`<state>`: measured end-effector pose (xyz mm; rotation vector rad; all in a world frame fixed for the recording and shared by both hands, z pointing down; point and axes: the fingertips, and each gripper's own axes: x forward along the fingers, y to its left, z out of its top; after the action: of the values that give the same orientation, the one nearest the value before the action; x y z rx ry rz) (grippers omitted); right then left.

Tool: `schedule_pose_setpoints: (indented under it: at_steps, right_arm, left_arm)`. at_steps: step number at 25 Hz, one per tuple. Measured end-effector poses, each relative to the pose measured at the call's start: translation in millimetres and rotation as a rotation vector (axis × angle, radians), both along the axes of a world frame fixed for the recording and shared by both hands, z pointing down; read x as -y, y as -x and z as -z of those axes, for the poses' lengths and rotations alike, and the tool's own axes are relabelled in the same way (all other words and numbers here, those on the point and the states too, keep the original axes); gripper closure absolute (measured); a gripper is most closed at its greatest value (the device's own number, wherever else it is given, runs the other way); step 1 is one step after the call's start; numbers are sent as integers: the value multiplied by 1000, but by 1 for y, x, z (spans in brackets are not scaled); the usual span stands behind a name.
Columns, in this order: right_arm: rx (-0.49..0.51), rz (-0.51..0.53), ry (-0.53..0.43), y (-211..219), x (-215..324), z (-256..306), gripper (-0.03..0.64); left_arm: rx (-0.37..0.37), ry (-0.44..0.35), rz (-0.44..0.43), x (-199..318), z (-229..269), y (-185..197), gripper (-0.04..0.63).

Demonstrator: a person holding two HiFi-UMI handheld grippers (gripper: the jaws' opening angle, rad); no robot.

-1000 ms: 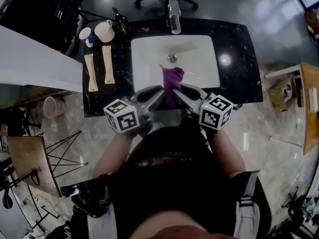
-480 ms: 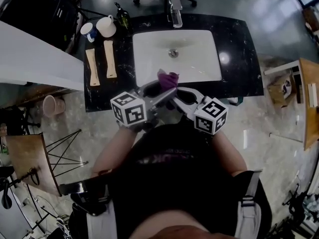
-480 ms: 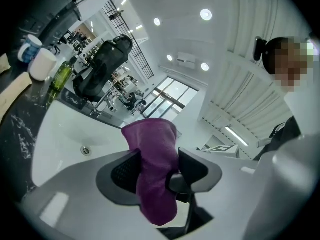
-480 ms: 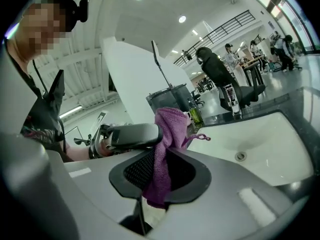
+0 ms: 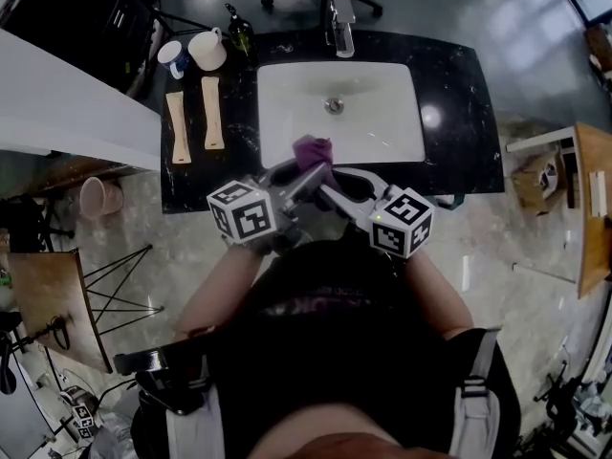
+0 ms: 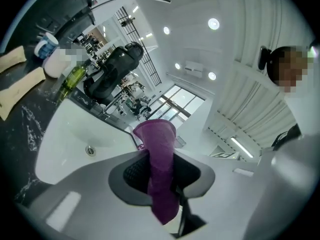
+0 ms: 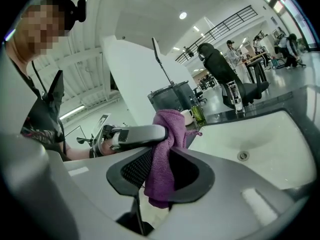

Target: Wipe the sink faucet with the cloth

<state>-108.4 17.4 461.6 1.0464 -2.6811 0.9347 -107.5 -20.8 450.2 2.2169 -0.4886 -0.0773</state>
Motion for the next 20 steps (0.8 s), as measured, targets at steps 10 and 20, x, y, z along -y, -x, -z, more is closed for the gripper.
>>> schedule_pose_setpoints:
  at_steps: [10,20]
  right_arm:
    - [201,-183,19,-63,3,21,604]
    - [215,-278,26,-121,4,26,604]
  left_arm:
    - [-4,-25,133,53,5,36,500]
    - [36,-167,159,163,33,13,499]
